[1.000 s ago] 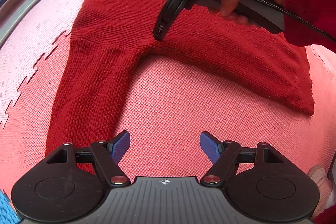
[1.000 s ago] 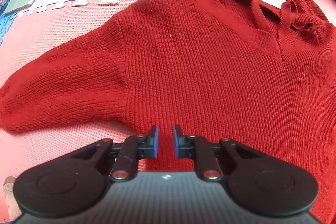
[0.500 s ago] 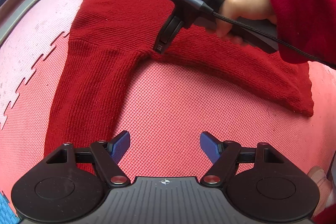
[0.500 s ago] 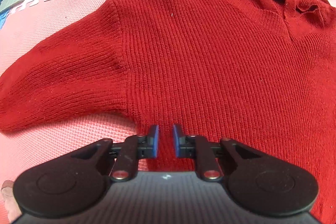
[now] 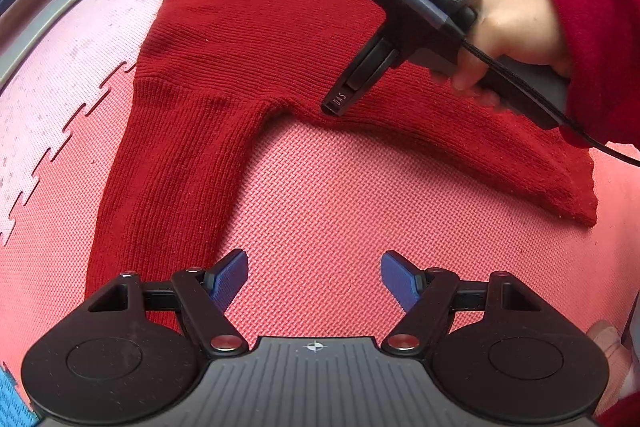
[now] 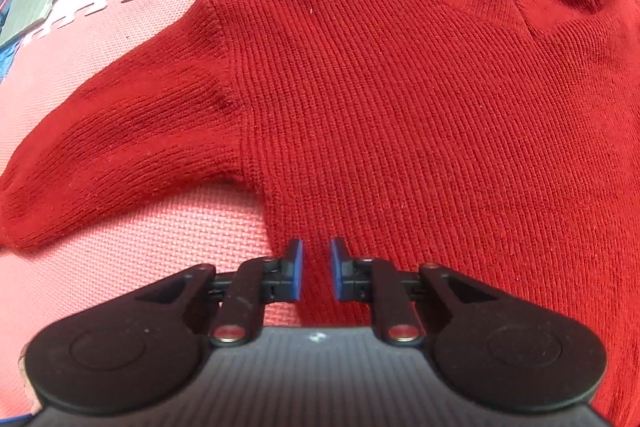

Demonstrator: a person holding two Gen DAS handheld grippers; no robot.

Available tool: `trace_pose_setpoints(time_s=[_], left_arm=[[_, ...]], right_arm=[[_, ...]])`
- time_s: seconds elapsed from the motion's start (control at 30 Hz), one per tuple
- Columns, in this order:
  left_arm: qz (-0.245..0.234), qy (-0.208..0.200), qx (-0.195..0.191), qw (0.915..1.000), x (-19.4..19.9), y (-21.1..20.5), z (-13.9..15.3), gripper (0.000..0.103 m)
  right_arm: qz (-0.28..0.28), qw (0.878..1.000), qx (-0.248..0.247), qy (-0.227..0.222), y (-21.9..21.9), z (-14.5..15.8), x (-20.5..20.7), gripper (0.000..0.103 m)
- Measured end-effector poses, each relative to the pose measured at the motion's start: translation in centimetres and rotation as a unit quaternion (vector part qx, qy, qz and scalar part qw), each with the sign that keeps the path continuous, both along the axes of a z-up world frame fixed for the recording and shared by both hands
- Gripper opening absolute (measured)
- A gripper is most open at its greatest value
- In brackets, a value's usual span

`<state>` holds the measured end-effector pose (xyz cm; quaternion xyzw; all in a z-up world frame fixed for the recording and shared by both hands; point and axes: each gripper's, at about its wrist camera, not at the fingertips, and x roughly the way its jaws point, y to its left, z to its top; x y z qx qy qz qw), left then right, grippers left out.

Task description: Fold clothes

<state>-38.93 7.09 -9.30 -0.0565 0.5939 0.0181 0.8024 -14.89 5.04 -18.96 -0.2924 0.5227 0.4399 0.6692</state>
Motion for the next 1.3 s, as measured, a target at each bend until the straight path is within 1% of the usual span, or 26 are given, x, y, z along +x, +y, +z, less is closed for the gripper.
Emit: trace_pose_setpoints(time_s=[0.03, 0.1, 0.2, 0.27, 0.33, 0.5, 0.6, 0.67, 0.77, 0.87, 0.93, 1.0, 1.03, 1.1, 1.17, 1.23, 1.3], left_arm=[[0.001, 0.001, 0.0, 1.0, 0.0, 0.0, -0.1, 0.076], [0.001, 0.0, 0.001, 1.0, -0.2, 0.0, -0.1, 0.076], [0.003, -0.004, -0.001, 1.0, -0.4, 0.1, 0.0, 0.076], [0.006, -0.003, 0.0, 1.0, -0.5, 0.2, -0.1, 0.076], [0.008, -0.002, 0.0, 1.0, -0.6, 0.3, -0.1, 0.076], [0.011, -0.004, 0.001, 0.9999, -0.6, 0.4, -0.1, 0.076], [0.012, -0.007, 0.0, 0.9999, -0.6, 0.3, 0.0, 0.076], [0.013, -0.006, 0.003, 0.9999, -0.6, 0.3, 0.0, 0.076], [0.017, -0.008, 0.004, 0.9998, -0.7, 0.3, 0.2, 0.076], [0.022, -0.011, 0.008, 0.9997, -0.7, 0.2, 0.5, 0.076], [0.024, -0.014, 0.011, 0.9996, -0.8, 0.2, 0.7, 0.076], [0.029, -0.017, 0.014, 0.9993, -0.9, 0.2, 1.1, 0.076], [0.031, -0.018, 0.016, 0.9992, -0.9, 0.2, 1.2, 0.076], [0.041, -0.027, 0.023, 0.9985, -0.7, 0.2, 2.0, 0.076], [0.043, -0.049, 0.027, 0.9975, -0.4, 0.2, 3.5, 0.076], [0.043, -0.068, 0.033, 0.9962, 0.1, 0.2, 5.0, 0.076], [0.041, -0.078, 0.059, 0.9944, 0.8, 0.0, 6.6, 0.076]], right_arm=[[0.001, 1.0, -0.006, 0.002, -0.4, -0.4, -0.2, 0.016], [0.004, 1.0, 0.004, -0.004, -1.3, -0.7, -0.6, 0.016], [0.01, 1.0, -0.002, -0.007, -2.2, -0.1, -1.3, 0.016], [0.008, 1.0, -0.007, -0.005, -3.3, 0.0, -1.6, 0.016], [0.006, 1.0, -0.024, -0.002, -4.4, -0.8, -1.8, 0.016], [0.0, 1.0, -0.024, -0.002, -6.7, -0.9, -2.5, 0.016], [0.002, 1.0, -0.03, -0.003, -7.5, -0.2, -2.9, 0.016], [-0.003, 0.999, -0.041, 0.004, -8.4, -0.1, -3.0, 0.016], [0.003, 0.997, -0.072, 0.011, -10.6, -0.9, -3.9, 0.016], [0.01, 0.997, -0.075, 0.001, -12.5, -1.2, -4.9, 0.016], [-0.002, 0.996, -0.088, 0.005, -12.9, -0.8, -5.0, 0.016], [-0.012, 0.996, -0.088, 0.015, -13.7, -0.1, -5.0, 0.017], [-0.016, 0.995, -0.098, 0.023, -14.2, -0.3, -4.9, 0.017], [-0.027, 0.991, -0.13, 0.035, -15.3, -1.5, -5.0, 0.017], [-0.011, 0.99, -0.138, 0.031, -15.8, -1.4, -5.6, 0.018], [-0.004, 0.987, -0.153, 0.042, -15.5, -1.1, -5.8, 0.02], [-0.003, 0.985, -0.164, 0.056, -15.2, -0.7, -5.6, 0.02]])
